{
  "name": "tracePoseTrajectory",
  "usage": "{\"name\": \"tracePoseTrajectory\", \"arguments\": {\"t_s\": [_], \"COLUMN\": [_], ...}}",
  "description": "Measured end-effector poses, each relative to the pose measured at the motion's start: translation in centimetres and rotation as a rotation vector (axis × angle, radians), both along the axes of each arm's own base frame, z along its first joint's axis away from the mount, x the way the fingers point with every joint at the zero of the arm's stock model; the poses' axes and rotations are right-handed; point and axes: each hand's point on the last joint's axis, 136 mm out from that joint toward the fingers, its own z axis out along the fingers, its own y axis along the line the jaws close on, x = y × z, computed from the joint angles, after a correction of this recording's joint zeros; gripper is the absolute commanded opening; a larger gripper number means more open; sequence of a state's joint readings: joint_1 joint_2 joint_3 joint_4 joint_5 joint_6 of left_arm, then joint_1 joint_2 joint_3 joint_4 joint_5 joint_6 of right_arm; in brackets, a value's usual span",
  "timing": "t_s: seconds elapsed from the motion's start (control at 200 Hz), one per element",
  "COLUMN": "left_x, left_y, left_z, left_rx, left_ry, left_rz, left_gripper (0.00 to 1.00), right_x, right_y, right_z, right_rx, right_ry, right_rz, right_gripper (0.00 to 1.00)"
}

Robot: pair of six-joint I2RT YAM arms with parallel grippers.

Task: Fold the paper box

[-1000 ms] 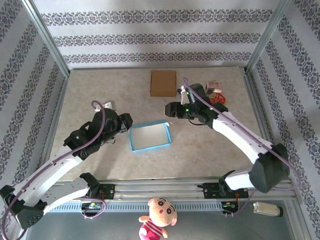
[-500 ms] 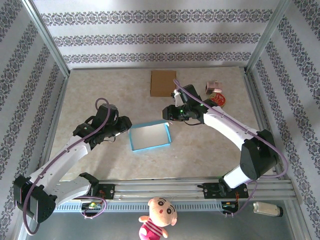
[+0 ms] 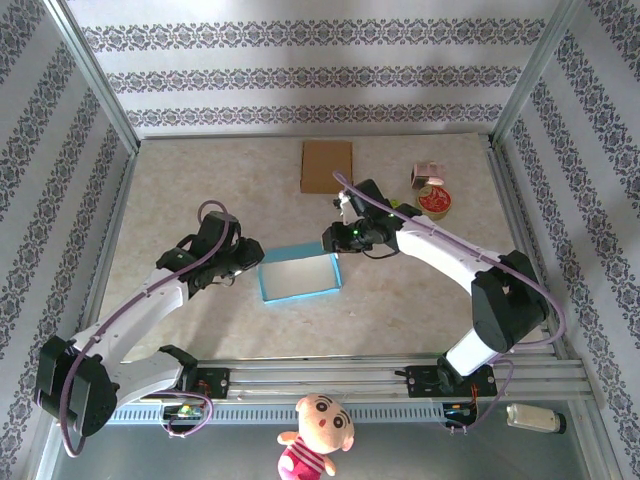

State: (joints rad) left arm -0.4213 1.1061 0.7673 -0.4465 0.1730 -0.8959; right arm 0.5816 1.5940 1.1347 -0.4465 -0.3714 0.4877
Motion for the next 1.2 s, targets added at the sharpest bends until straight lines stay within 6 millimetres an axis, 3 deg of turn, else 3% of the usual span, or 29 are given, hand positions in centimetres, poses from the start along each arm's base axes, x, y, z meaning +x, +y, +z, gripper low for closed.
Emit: {"name": "tracePoseTrajectory", "arguments": {"t_s": [0.16,0.345,0.465,0.59,0.775,0.894,1.054,1.199], "left_x": [-0.9,-2.6,-3.4,-2.9,-0.5,-0.1,0.0,-0.7], "left_y": [0.0,0.2,0.5,0.6,0.3,0.4,0.5,0.6], "left_z": [-2.0,-5.3,-6.8,-5.9,-1.1,-1.0,-3.9,-7.4], "left_rx": [-0.012,-0.03,-0.021,-0.019,-0.031,-0.011,0.045,0.064], "left_ry": [0.041,0.11,0.146,0.114,-0.027,-0.043,0.035,0.101], "left_rz": [-0.007,-0.001,0.009,0.011,0.015,0.015,0.002,-0.009], "left_gripper": [0.19,0.17,0.28,0.33,0.39,0.46,0.52,0.47], "right_x": [-0.6,-2.2,-3.1,-2.8,-1.6,-0.7,-0.5,-1.9], "right_y": [-0.2,-1.0,-1.4,-1.4,-2.1,-2.5,-2.5,-3.0], "right_z": [-1.5,-5.0,-6.4,-5.5,-1.2,-0.4,-3.0,-7.3], "right_rx": [-0.04,-0.112,-0.145,-0.137,-0.081,-0.072,-0.097,-0.14], "right_ry": [0.009,0.044,0.065,0.039,-0.072,-0.114,-0.074,0.009], "right_rz": [0.012,0.018,0.017,0.003,-0.05,-0.075,-0.077,-0.077], "right_gripper": [0.25,0.26,0.3,0.38,0.58,0.67,0.68,0.57]}}
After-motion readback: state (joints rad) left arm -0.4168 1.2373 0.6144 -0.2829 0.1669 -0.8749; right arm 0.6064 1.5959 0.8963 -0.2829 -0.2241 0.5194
